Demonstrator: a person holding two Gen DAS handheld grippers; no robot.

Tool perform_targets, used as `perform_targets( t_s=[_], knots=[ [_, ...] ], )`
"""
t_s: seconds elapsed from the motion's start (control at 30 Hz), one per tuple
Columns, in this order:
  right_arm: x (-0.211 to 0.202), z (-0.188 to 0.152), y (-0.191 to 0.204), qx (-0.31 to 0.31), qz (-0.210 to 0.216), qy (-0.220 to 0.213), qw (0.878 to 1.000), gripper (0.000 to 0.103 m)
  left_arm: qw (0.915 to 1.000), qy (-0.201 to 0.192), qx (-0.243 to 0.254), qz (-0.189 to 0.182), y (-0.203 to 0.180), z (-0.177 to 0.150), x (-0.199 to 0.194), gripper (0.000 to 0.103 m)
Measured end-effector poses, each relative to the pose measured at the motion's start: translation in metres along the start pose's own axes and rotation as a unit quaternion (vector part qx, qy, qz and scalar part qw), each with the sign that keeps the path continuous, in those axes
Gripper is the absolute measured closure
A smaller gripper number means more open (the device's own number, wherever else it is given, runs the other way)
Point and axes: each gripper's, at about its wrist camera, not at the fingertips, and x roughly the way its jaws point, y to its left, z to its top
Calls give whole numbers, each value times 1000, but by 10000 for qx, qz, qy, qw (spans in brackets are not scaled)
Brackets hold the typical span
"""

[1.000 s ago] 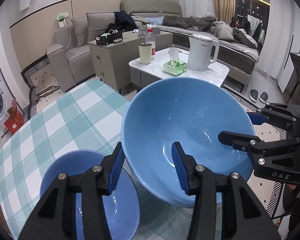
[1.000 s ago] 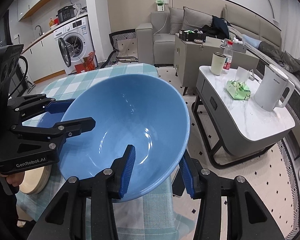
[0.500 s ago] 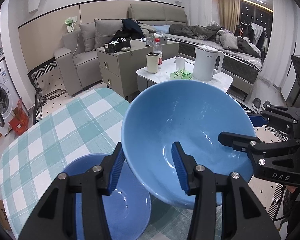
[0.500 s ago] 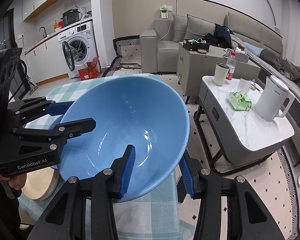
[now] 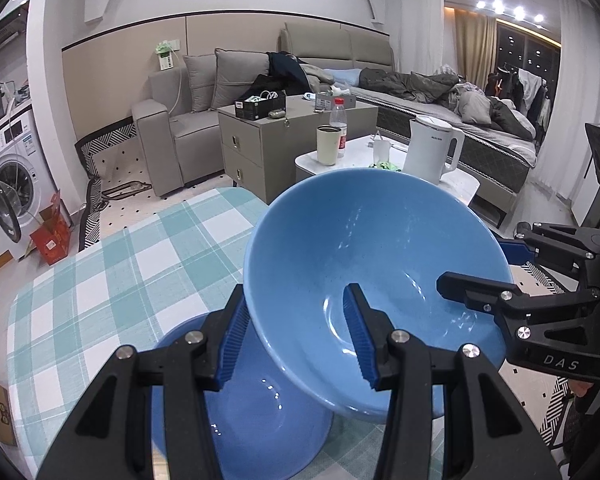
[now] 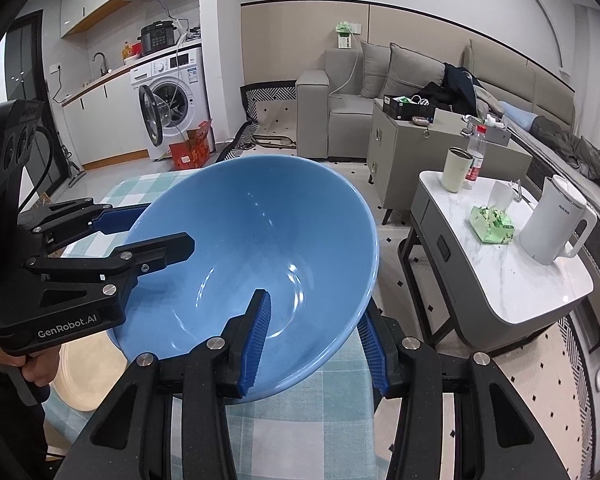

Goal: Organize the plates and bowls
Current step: 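Carry the light blue bowl over the darker blue bowl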

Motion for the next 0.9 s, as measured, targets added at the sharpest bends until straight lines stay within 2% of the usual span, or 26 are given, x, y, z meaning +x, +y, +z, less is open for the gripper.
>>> perform_targets(
  t_s=[0.9],
  knots=[
    [13, 30, 73, -493, 371, -129, 9980, 58, 9966, -317, -519, 548, 58, -25, -36, 56]
  ],
)
